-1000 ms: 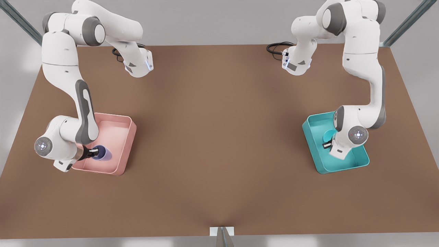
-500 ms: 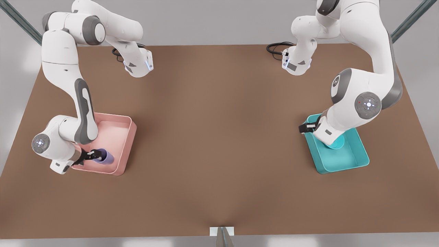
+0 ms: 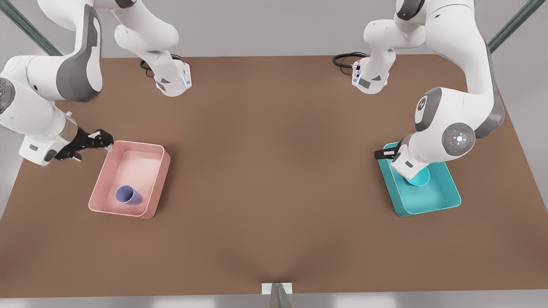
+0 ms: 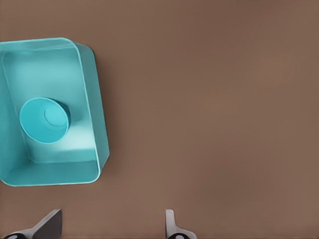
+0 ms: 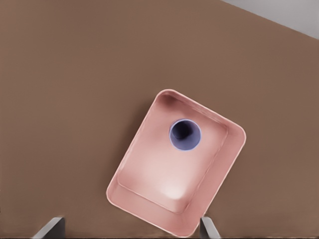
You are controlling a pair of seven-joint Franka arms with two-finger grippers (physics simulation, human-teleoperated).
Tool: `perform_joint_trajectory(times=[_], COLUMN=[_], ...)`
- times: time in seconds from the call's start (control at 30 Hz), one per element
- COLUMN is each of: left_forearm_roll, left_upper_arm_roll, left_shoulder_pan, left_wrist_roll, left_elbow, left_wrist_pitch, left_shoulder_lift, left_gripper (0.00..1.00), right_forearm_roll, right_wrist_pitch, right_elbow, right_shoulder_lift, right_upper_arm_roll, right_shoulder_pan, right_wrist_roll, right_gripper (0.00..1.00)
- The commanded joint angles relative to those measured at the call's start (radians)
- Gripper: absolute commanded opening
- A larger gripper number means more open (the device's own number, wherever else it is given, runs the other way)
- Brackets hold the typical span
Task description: Put the bowls and cups in different boxes
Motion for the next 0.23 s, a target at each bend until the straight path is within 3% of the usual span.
perform_joint_trajectory(times=[0.0, 0.2], left_forearm_roll=[0.001, 0.001], left_upper_arm_roll=[0.000, 0.000], left_shoulder_pan=[0.001, 0.003], left_wrist_roll=[0.011, 0.011], left_elbow=[0.000, 0.000], left_wrist_pitch=[-0.010, -0.010], left_shoulder_lift=[0.000, 0.000], left_gripper=[1.00, 1.00], right_forearm_roll=[-0.028, -0.016], right_wrist_pitch=[-0.077, -0.079], right_elbow=[-0.020, -0.020], right_shoulder_lift=[-0.017, -0.018], right_upper_arm_roll=[0.001, -0.005], right_shoulder_pan=[-0.002, -0.002], right_wrist_roll=[0.358, 0.350], right_gripper=[1.00, 1.00])
